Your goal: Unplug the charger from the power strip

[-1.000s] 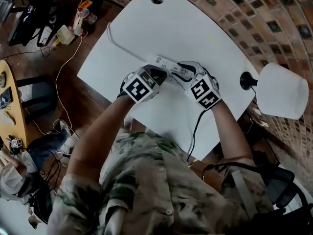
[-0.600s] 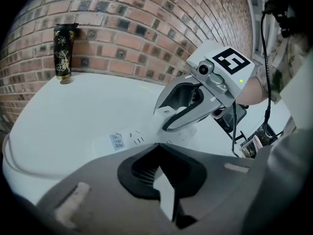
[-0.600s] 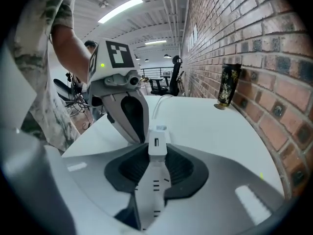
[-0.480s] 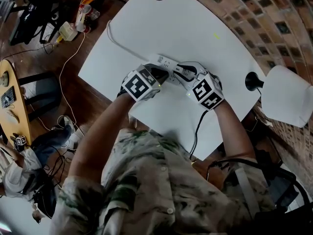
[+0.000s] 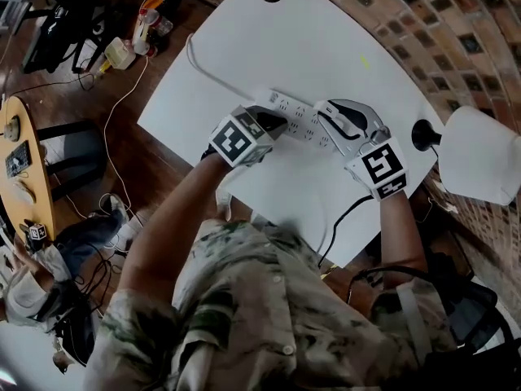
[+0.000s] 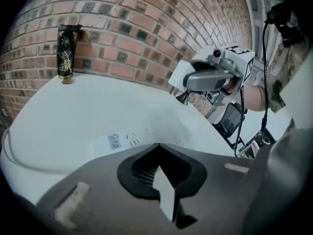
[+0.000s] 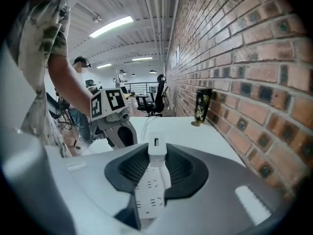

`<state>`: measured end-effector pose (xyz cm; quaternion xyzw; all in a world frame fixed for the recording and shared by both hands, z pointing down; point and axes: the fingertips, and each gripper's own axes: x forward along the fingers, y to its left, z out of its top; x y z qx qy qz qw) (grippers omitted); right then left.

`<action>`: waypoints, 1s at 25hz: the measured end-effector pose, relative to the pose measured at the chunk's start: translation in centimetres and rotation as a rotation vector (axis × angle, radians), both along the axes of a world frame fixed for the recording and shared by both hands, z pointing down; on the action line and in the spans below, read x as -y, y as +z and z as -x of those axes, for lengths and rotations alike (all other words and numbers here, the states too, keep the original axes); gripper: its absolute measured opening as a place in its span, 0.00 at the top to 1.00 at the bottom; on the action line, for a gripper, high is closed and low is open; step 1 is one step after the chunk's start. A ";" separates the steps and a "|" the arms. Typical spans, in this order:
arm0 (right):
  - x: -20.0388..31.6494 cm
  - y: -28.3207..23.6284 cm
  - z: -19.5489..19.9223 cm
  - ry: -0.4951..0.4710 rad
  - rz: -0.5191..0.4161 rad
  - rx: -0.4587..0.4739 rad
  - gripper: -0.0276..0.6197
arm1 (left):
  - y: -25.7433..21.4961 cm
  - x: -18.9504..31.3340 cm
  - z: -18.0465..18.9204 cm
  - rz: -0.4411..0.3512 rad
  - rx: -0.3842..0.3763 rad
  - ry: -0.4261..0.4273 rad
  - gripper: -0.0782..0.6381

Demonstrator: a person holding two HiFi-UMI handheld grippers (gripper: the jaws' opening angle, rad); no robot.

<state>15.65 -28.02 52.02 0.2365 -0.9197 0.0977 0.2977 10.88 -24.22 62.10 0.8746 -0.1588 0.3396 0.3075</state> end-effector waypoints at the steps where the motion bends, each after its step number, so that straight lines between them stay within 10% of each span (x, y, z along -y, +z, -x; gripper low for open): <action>1: -0.5 -0.3 -0.6 0.024 -0.003 -0.005 0.79 | -0.9 -0.1 -0.1 -0.015 -0.029 -0.012 0.89; 10: -9.0 -5.9 -3.3 0.228 -0.096 -0.013 0.79 | -12.8 -6.6 2.3 -0.168 -0.251 -0.035 0.89; 25: -40.7 -15.6 5.5 0.519 -0.177 0.014 0.79 | -25.8 -34.4 21.8 -0.354 -0.411 -0.073 0.89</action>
